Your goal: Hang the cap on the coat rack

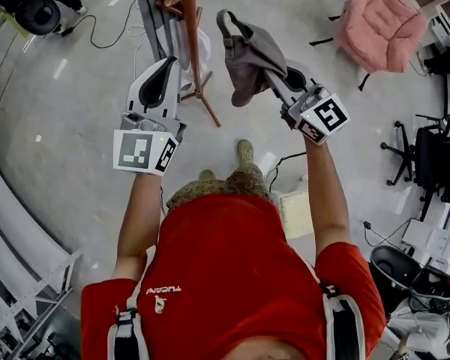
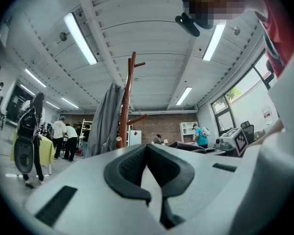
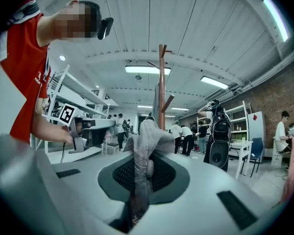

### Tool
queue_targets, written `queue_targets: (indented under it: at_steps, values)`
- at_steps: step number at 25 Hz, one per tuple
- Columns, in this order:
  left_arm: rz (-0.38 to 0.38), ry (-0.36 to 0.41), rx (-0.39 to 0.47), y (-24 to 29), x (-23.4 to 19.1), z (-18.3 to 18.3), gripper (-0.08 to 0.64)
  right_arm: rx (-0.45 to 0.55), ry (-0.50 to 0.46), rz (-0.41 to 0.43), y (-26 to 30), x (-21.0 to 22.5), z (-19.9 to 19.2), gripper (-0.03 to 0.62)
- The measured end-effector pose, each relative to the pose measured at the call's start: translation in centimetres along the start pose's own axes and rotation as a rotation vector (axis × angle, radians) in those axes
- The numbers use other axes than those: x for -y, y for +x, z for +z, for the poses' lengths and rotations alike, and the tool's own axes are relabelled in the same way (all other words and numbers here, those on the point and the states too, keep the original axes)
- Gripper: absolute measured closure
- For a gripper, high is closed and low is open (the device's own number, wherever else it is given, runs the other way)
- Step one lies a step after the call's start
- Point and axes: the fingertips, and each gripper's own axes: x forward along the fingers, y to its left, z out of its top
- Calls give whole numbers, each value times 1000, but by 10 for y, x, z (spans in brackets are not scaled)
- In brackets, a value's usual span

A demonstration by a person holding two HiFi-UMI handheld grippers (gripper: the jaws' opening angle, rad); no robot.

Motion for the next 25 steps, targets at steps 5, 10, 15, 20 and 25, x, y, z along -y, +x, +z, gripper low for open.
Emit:
queue_targets:
  at_steps: [5, 10, 15, 20, 25]
  values:
    - [66, 11, -5, 19, -15, -11, 551, -42, 8, 78, 30, 44, -23, 557]
    - [160, -11, 10, 46, -34, -21, 551, -91, 14, 219, 69, 96, -49, 557]
    - [239, -24, 27, 69, -44, -35, 551, -158, 8, 349, 96, 143, -82, 555]
    - [369, -22, 4, 88, -59, -49, 551, -223, 31, 542, 131, 171, -117, 555]
    - [436, -15, -25, 103, -69, -63, 551, -288, 67, 674, 158, 189, -152, 555]
